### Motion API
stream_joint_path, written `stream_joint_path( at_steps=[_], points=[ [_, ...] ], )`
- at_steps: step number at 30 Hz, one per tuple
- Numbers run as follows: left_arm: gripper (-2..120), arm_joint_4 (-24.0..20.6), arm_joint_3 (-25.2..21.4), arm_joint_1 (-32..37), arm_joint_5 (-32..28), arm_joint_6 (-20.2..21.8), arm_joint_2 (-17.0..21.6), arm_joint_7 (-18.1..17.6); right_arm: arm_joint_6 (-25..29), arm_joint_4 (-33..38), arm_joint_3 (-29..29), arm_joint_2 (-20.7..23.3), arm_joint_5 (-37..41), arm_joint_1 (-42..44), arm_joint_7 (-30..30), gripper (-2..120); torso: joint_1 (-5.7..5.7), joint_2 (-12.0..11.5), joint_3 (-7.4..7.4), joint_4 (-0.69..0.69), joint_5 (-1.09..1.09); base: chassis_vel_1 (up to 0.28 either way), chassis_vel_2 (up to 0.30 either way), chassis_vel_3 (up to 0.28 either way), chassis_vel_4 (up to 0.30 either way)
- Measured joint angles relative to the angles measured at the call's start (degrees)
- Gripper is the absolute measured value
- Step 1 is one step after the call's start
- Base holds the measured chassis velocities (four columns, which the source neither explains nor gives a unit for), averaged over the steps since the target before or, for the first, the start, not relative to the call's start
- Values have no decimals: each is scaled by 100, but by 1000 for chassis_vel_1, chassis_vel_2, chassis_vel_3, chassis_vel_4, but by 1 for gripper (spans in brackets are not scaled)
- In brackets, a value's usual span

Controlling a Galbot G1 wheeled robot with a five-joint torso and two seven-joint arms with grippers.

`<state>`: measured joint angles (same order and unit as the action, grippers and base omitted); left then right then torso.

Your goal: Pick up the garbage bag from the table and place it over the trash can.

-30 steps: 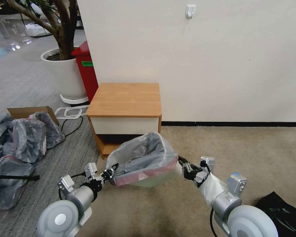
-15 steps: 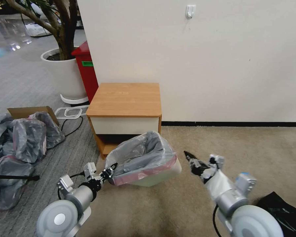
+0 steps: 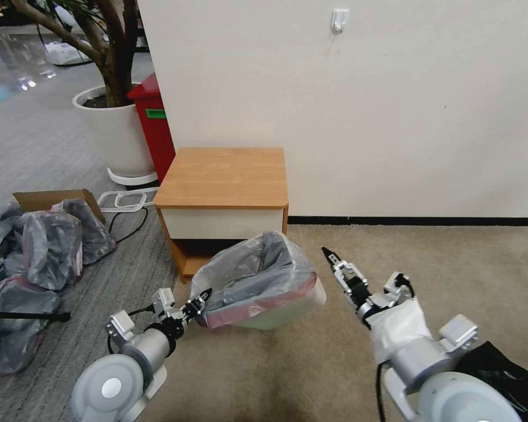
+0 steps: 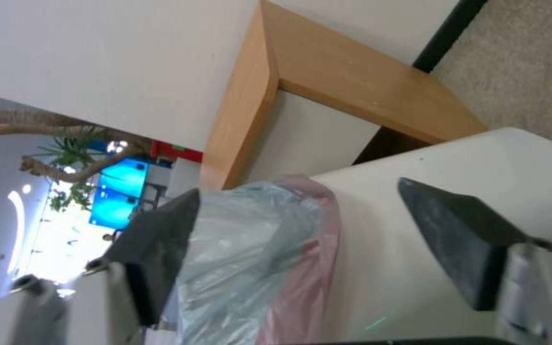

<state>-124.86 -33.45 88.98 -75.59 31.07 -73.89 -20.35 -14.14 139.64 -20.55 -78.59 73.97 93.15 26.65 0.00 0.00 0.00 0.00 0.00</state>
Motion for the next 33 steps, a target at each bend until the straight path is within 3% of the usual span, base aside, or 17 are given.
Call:
stream_joint_path(
  at_steps=[3,5,14,26,33],
  points=[
    [4,23,6,4,-9,-4,-9,-7,118,-167,150,-176,-510,-2,-165,98,0,0,0,0,1,0,0,0,0],
    [4,29,11,5,-10,-6,-16,-10,233,-268,248,-313,-862,-3,-268,99,0,0,0,0,0,0,0,0,0],
    [4,51,21,-35,-10,-12,-65,-95,361,-410,525,-683,-1350,3,-421,94,0,0,0,0,0,0,0,0,0],
    [4,53,54,-47,-5,-22,-110,-117,370,-449,679,-884,-1499,3,-445,60,0,0,0,0,0,0,0,0,0],
    [4,53,99,-55,20,-27,-154,-127,370,-451,735,-925,-1549,4,-469,49,0,0,0,0,0,0,0,0,0]
  ],
)
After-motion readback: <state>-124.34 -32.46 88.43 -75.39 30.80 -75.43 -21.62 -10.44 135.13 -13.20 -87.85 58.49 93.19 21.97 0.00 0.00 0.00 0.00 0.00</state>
